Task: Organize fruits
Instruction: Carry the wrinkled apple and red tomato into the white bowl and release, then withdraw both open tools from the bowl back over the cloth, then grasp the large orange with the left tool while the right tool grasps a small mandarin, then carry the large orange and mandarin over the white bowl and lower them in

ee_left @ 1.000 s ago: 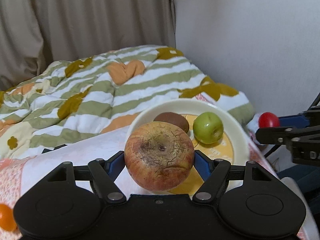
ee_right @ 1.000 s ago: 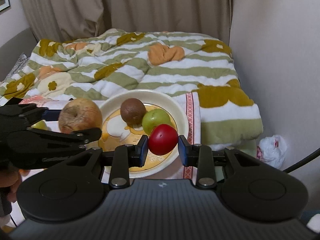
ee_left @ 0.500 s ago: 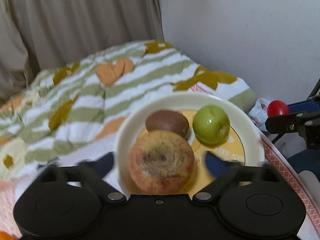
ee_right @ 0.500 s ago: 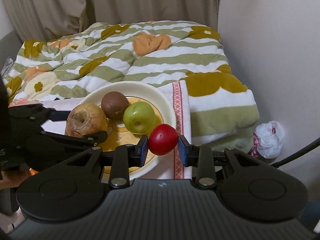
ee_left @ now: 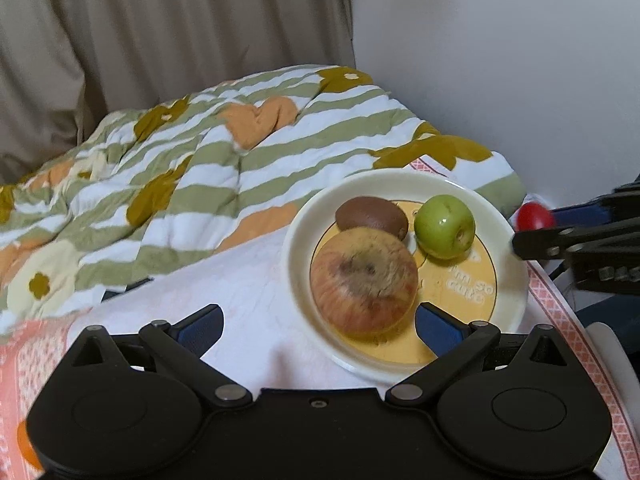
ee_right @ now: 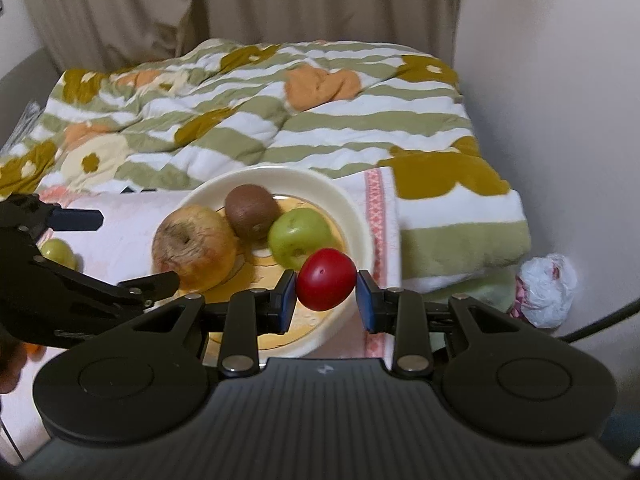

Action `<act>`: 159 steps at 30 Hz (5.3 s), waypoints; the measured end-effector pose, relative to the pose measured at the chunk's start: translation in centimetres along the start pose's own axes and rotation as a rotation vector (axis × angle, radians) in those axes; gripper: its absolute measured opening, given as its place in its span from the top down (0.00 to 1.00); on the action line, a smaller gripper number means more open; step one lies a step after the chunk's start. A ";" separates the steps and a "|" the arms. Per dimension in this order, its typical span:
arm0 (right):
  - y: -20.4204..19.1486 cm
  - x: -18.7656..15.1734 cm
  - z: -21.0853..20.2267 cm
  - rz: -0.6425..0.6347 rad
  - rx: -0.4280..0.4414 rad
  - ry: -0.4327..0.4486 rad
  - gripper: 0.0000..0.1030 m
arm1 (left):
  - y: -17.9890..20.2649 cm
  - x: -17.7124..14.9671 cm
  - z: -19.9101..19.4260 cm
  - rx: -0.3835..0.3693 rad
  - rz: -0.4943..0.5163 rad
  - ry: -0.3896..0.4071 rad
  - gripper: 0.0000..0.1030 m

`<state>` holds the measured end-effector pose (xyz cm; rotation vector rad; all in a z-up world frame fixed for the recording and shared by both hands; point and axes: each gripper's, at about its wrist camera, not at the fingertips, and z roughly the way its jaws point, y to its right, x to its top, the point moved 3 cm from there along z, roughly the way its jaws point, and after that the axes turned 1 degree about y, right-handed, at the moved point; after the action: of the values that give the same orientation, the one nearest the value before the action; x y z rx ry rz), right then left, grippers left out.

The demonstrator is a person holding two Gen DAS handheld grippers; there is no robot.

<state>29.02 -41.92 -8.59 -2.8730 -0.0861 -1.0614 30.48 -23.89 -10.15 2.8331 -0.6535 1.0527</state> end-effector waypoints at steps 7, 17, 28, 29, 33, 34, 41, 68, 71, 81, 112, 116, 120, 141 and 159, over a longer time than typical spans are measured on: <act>-2.4 -0.8 2.9 -0.065 0.041 -0.055 0.54 | -1.3 -1.4 -1.5 0.020 -0.056 -0.015 0.00; -3.8 -1.7 5.4 -0.141 0.049 -0.079 0.53 | -2.0 -3.0 -2.8 0.028 -0.086 -0.018 0.00; -4.1 -2.1 0.7 -0.184 0.000 0.026 0.00 | -2.0 -4.0 -5.8 0.044 -0.122 0.012 0.00; -4.1 -2.1 0.2 -0.179 0.001 0.031 0.00 | -1.9 -4.0 -6.2 0.045 -0.124 0.016 0.00; -4.1 -2.3 -1.9 -0.168 0.005 0.050 0.00 | -1.5 -4.4 -8.0 0.051 -0.133 0.043 0.00; -4.1 -2.3 -2.5 -0.165 0.005 0.055 0.00 | -1.5 -4.6 -8.6 0.054 -0.138 0.051 0.00; -4.8 -3.0 -6.8 -0.161 0.018 0.089 0.00 | -1.7 -6.2 -12.6 0.080 -0.183 0.100 0.00; -17.1 -7.5 -12.0 -0.028 -0.044 0.106 0.00 | -13.4 -14.1 -18.5 0.106 -0.105 0.128 0.00; -18.6 -8.0 -11.4 0.000 -0.072 0.105 0.00 | -14.7 -14.7 -17.6 0.059 -0.076 0.119 0.00; -21.4 -9.7 -7.6 0.052 -0.129 0.073 0.00 | -17.1 -16.2 -13.2 -0.075 -0.003 0.053 0.00; -22.5 -9.5 2.7 -0.064 0.013 -0.087 0.22 | -14.2 -16.5 -4.3 -0.125 -0.006 -0.100 0.39; -23.0 -9.5 3.3 -0.086 0.031 -0.094 0.27 | -14.4 -16.7 -4.4 -0.120 -0.027 -0.105 0.39; -23.0 -9.4 3.5 -0.100 0.033 -0.087 0.30 | -14.7 -17.0 -4.7 -0.111 -0.042 -0.110 0.39; -24.3 -9.3 1.5 -0.147 0.016 -0.031 0.50 | -15.9 -18.5 -7.7 -0.071 -0.100 -0.086 0.39; -22.4 -8.6 -8.3 0.031 -0.048 0.034 0.50 | -14.0 -14.8 -14.2 -0.137 -0.055 0.089 0.39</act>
<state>15.33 -20.62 -6.72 -2.8868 -0.0146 -1.1215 17.44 -2.99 -7.27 2.6552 -0.6108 1.0740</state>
